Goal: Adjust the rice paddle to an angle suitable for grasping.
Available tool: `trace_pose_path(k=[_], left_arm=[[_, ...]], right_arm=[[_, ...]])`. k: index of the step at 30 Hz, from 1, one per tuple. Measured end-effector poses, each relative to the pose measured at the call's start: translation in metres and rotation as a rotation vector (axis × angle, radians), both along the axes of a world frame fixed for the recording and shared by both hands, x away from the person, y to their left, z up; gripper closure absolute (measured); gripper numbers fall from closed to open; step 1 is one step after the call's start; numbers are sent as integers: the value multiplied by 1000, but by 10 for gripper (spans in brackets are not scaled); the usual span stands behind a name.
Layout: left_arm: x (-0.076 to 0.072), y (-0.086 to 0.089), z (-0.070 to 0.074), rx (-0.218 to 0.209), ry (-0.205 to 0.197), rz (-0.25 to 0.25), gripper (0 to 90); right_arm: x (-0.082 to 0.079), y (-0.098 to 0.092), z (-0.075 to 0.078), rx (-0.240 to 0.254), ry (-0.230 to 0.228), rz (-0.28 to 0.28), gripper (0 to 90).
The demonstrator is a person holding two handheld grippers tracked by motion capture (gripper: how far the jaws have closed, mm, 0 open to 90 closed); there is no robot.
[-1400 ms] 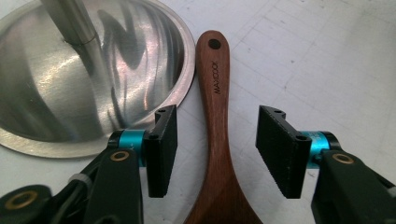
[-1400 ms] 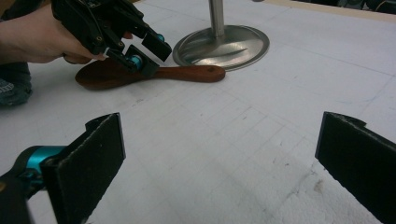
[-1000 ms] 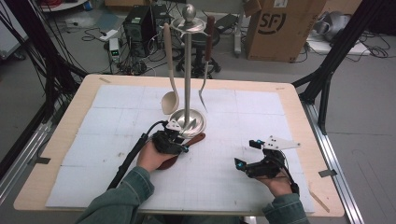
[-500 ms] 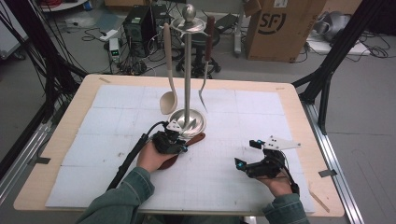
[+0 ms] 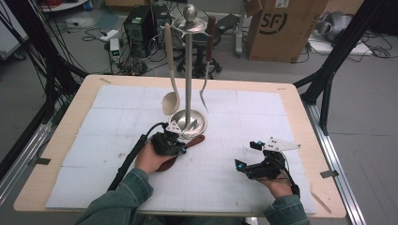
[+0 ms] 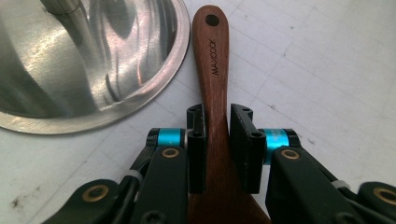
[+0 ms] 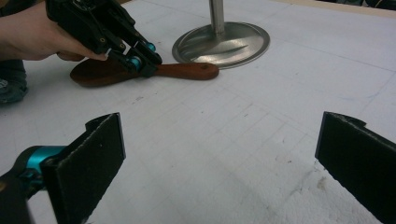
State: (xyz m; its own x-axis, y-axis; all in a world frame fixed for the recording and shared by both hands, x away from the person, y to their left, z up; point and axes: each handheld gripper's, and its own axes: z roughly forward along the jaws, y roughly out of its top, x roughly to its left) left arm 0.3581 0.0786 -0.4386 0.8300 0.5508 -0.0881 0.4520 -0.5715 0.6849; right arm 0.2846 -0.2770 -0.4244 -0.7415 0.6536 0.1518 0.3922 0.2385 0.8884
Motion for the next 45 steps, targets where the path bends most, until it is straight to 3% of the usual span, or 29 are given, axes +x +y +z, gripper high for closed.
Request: trace_pose_path(k=[18, 30, 45], left_arm=[[-8, 17, 4, 12, 15, -48, 773], [-16, 39, 1, 1, 25, -44, 773], [-25, 50, 1, 4, 37, -68, 773]], right_arm=[[0, 2, -2, -5, 7, -5, 2], [1, 4, -5, -18, 15, 0, 2], [0, 6, -6, -33, 23, 12, 2]])
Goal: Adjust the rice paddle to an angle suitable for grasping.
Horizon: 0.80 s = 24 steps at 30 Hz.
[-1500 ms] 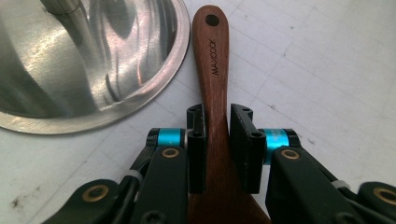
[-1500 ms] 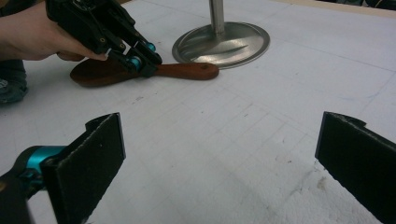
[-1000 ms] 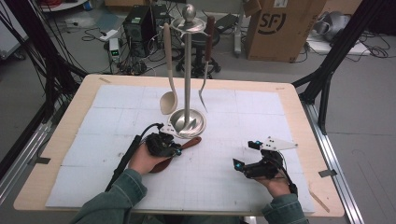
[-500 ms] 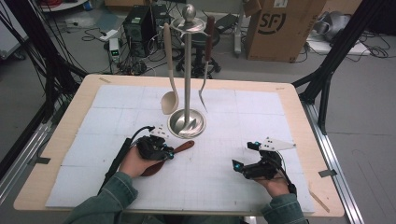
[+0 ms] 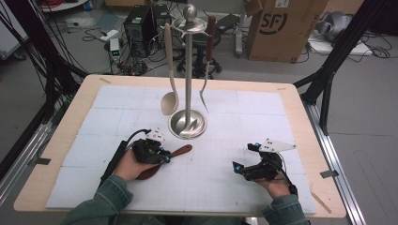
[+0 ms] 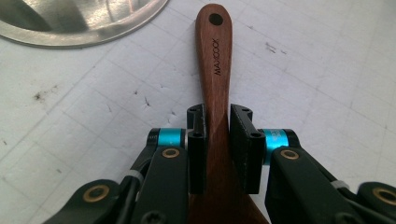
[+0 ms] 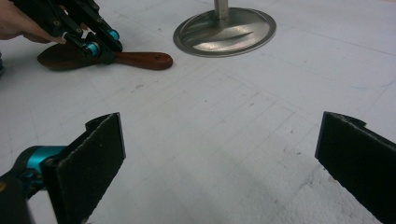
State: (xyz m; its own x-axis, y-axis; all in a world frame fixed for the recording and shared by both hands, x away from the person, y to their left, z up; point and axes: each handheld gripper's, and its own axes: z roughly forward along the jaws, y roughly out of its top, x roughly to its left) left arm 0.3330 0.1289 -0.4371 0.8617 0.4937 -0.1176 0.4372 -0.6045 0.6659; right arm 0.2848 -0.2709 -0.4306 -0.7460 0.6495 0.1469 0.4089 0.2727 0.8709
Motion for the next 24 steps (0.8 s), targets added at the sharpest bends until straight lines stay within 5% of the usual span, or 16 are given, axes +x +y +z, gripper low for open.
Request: trace_pose_path(k=[24], left_arm=[[0, 0, -1, 6, -9, 17, 680]], right_arm=[[0, 3, -1, -11, -3, 8, 2]])
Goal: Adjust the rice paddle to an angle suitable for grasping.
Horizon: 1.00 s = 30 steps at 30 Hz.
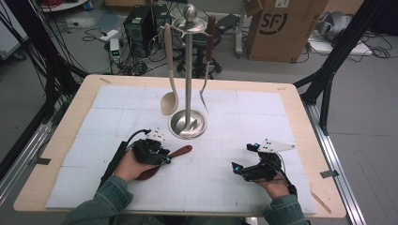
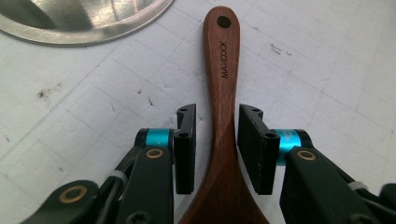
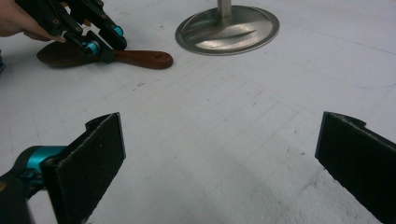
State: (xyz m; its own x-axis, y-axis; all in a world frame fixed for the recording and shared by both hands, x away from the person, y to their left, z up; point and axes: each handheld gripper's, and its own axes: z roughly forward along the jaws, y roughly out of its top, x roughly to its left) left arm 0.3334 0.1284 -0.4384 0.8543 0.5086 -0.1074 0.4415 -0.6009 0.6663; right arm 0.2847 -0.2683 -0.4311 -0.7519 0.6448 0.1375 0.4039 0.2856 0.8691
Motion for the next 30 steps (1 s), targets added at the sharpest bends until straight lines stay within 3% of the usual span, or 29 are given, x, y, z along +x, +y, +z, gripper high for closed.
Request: trace_pose_path(k=[14, 27, 30], left_arm=[[-4, -3, 0, 24, -26, -10, 764], [-4, -1, 2, 6, -23, -21, 777], [-5, -1, 4, -15, -29, -23, 777]], right_arm=[[0, 4, 0, -9, 5, 5, 2], [1, 15, 1, 11, 29, 17, 2], [1, 18, 1, 14, 36, 23, 2]])
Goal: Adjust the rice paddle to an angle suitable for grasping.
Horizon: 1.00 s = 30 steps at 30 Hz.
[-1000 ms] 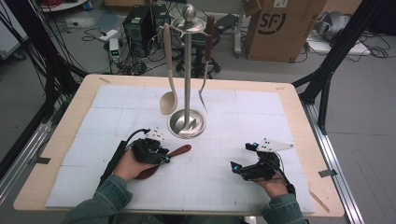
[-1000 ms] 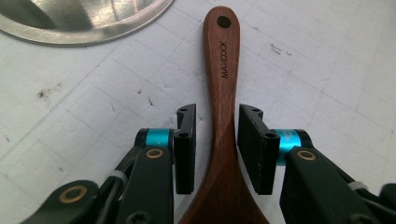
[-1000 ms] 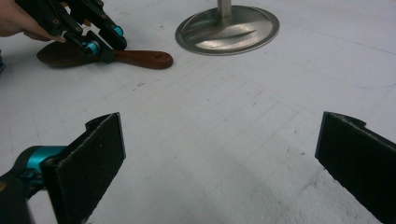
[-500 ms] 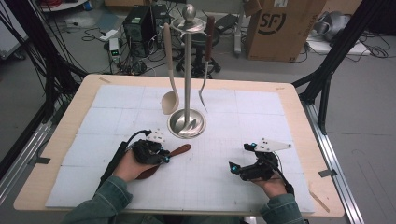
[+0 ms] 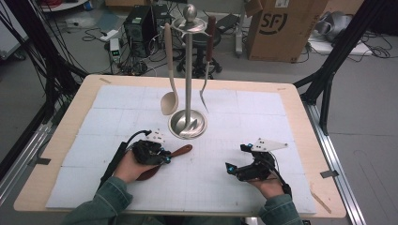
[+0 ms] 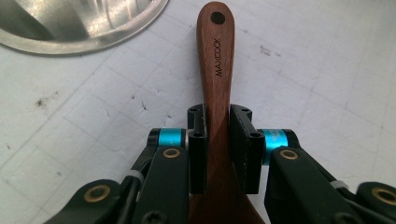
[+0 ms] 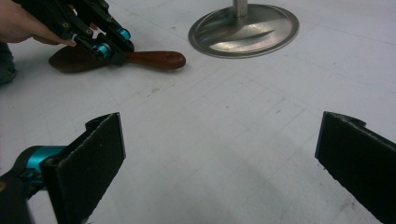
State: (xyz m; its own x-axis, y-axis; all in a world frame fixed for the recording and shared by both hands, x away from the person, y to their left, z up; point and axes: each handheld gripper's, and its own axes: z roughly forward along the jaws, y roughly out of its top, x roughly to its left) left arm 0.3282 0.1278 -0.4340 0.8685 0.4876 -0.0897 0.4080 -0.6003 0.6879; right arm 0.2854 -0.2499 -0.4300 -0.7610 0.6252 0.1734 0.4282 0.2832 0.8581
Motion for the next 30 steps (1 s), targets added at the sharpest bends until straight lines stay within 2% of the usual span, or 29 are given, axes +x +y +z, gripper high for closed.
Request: trace_pose_path(k=[4, 11, 13, 23, 30], left_arm=[[-3, 0, 4, -30, -3, -10, 778], [-6, 2, 10, -89, -6, -20, 779], [-7, 2, 12, -97, -7, -29, 779], [-9, 3, 16, -120, -13, -39, 779], [-11, 0, 23, -135, -22, -54, 779]], right_arm=[[0, 8, 0, 3, 10, 16, 3], [3, 20, 7, 21, 2, 29, 6], [4, 24, 8, 24, 7, 39, 52], [10, 43, 12, 49, 8, 69, 53], [12, 56, 11, 46, 11, 82, 53]])
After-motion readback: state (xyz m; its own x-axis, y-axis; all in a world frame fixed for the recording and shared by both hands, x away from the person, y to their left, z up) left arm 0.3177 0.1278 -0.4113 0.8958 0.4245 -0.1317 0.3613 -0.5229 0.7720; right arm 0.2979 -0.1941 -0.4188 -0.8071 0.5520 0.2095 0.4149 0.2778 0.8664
